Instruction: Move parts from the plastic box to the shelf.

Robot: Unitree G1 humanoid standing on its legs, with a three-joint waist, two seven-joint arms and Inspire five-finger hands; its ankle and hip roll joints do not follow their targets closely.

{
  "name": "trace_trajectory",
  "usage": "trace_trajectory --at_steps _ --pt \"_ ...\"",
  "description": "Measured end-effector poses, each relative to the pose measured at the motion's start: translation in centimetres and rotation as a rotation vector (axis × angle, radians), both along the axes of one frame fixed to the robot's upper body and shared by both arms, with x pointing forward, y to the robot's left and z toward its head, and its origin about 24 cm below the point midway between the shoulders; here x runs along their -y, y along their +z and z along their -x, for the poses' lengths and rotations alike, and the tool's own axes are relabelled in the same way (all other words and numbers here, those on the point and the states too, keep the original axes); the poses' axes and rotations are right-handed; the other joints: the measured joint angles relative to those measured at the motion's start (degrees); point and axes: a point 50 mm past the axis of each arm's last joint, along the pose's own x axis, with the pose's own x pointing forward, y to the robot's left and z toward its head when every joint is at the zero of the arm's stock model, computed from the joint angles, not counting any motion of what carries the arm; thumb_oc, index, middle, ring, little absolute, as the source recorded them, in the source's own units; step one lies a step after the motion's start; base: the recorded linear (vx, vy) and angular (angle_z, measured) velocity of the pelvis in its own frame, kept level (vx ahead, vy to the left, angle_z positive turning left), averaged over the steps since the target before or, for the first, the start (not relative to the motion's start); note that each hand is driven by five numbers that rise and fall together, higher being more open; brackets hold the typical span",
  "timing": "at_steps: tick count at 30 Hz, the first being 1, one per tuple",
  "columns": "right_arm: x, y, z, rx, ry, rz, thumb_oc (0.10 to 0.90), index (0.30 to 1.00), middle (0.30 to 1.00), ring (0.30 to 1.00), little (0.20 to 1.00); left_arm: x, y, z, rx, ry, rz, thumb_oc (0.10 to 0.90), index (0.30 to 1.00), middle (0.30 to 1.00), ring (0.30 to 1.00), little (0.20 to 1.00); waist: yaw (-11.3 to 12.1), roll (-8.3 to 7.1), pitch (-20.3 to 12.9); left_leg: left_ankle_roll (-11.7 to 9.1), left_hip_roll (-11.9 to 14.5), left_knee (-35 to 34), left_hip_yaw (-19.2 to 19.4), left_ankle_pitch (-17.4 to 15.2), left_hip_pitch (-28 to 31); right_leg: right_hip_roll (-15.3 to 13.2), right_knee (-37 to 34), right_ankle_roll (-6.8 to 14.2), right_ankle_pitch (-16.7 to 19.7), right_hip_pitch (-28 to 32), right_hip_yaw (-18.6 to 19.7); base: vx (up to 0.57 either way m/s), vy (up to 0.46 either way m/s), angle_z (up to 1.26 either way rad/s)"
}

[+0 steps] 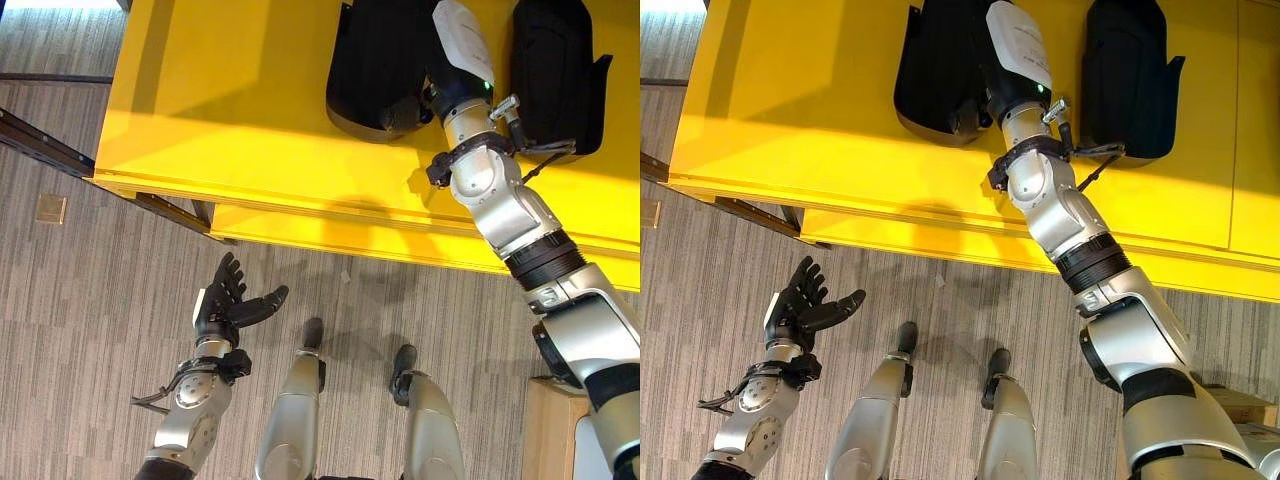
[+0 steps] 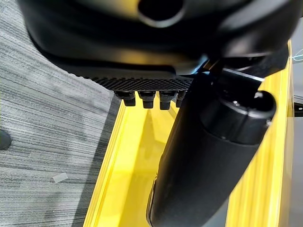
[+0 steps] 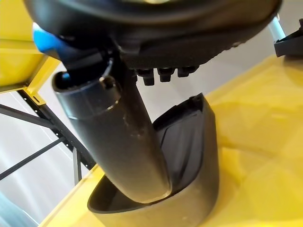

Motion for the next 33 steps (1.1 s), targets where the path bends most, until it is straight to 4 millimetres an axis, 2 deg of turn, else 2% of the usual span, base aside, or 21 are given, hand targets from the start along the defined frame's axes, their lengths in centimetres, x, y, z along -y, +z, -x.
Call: trace_trajectory --at_steps 21,24,27,28,29,33 --pt "0.1 -0.3 0.4 -0.009 0.022 0.039 0.900 1.000 1.000 1.000 1.000 0.0 0.0 0.0 0.001 0.001 -0.001 0.900 1.000 1.000 1.000 1.000 -0.06 -0.03 0.01 -0.03 0.07 0.01 0.03 0.20 0.09 0.07 0.10 -0.17 0.24 0.01 0.08 0.00 0.000 0.00" --pt "-0.8 0.7 1.4 0.039 0.075 0.045 0.900 1.000 1.000 1.000 1.000 0.0 0.1 -0.1 0.004 0.000 -0.001 0.900 1.000 1.000 1.000 1.000 -0.01 -0.03 0.01 -0.01 0.08 0.02 -0.01 0.34 0.32 0.08 0.02 -0.20 0.41 0.27 0.06 0.00 0.000 0.00" --pt "-0.7 1.8 2.4 0.092 0.094 0.088 0.900 1.000 1.000 1.000 1.000 -0.1 0.2 -0.2 0.008 0.003 -0.001 0.900 1.000 1.000 1.000 1.000 0.10 -0.07 -0.01 0.00 0.07 -0.29 0.02 0.36 2.09 0.06 -0.39 -0.16 0.54 2.12 0.06 0.02 0.007 0.00" --pt "-1.1 3.6 3.8 0.178 0.139 0.116 0.900 1.000 1.000 1.000 1.000 -0.3 0.3 -0.2 0.012 0.006 -0.001 0.900 1.000 1.000 1.000 1.000 -0.11 -0.10 -0.03 -0.08 0.17 -0.52 0.07 0.49 2.53 0.16 -0.39 -0.23 0.62 2.40 0.13 0.01 0.005 -0.05" --pt "-1.5 4.3 4.2 0.207 0.161 0.122 0.900 1.000 1.000 1.000 1.000 -0.3 0.3 -0.2 0.014 0.007 0.000 0.900 1.000 1.000 1.000 1.000 -0.12 -0.12 -0.05 -0.18 0.48 -0.54 0.11 0.55 2.51 0.43 -0.46 -0.44 0.76 2.38 0.14 0.02 0.002 -0.06" --pt "-1.2 4.8 4.4 0.225 0.156 0.139 0.900 1.000 1.000 1.000 1.000 -0.6 0.4 -0.2 0.018 0.015 -0.001 0.900 1.000 1.000 1.000 1.000 0.08 -0.44 -0.22 -0.44 0.89 -0.92 -0.06 0.83 2.49 0.86 -0.79 -0.70 0.99 2.38 -0.02 0.00 0.001 -0.01"
